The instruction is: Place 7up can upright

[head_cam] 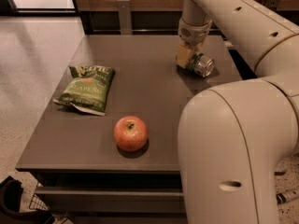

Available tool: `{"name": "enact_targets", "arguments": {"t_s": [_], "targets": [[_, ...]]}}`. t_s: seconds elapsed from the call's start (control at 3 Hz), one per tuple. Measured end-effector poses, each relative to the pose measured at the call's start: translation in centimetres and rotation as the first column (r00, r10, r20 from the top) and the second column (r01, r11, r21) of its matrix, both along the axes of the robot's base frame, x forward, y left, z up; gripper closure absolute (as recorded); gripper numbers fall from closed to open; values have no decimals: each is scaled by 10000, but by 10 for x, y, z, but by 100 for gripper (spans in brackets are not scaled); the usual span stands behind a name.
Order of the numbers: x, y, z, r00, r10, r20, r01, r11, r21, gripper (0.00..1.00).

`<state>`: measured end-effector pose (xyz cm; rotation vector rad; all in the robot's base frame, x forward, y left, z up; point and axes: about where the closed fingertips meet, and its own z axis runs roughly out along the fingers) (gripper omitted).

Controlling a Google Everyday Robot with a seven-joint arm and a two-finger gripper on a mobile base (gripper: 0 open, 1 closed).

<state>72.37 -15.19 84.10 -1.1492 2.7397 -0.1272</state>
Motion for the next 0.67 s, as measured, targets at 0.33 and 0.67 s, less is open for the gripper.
{"name": "enact_targets", "arguments": {"t_s": [0.33,0.67], "targets": [[-1,-3,11,9994,135,331,-147,9992,360,100],[-15,-34,41,9929,-214,1173,54,9908,1349,100]]}}
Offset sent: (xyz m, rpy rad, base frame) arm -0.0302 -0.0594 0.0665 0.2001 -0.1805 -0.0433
